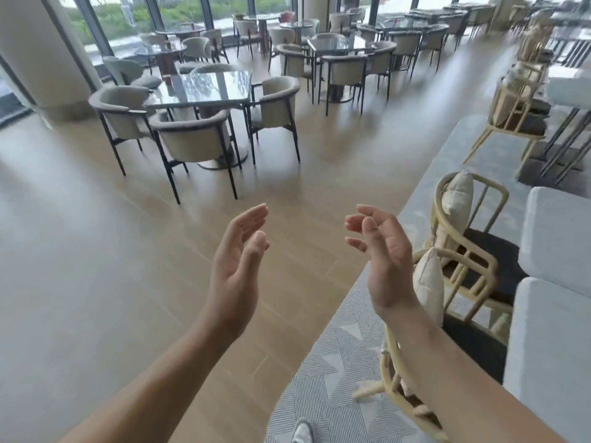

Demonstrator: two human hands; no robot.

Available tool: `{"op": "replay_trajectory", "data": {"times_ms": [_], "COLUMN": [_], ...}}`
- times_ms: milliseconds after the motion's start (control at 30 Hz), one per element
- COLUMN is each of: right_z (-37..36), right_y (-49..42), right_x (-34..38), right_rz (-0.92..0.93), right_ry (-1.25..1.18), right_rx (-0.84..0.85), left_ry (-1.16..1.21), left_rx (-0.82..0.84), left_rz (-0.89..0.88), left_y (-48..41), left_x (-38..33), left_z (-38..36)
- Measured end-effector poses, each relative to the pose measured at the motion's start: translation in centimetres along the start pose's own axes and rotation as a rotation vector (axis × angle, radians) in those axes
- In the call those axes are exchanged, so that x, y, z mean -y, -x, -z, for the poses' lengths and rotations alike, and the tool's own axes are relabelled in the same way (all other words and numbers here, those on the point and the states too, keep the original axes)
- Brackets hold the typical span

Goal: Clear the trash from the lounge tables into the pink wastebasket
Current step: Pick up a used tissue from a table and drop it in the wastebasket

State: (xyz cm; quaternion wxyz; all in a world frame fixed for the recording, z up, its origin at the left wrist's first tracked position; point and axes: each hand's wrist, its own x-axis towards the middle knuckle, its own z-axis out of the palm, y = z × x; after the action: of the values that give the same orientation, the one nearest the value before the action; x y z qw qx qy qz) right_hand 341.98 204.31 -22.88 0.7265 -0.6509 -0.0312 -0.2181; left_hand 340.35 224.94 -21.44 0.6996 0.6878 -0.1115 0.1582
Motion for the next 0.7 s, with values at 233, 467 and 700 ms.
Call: {"op": "replay_trajectory", "data": {"times_ms": [233,467,700], "right_z": [-0.6,1.0,1.3], "right_y": [-13.8,-27.2,-43.6], "right_x": [-3.5,-9.3,-15.2], "right_rz": [-0.008,-0.003,0.002], "right_ry": [0.073,0.132,0.157], "right_rx": [-0.024,-0.147,-0.303], "left_ry": [0.05,0.126,0.185], "left_rx": [0.022,0.143,0.307], "left_rz": [0.012,0.036,0.054], "left_y": [-15.0,-29.3,-46.9], "left_x": [5.3,13.0,20.2], "left_z": [-3.3,-9.1,-15.9]}}
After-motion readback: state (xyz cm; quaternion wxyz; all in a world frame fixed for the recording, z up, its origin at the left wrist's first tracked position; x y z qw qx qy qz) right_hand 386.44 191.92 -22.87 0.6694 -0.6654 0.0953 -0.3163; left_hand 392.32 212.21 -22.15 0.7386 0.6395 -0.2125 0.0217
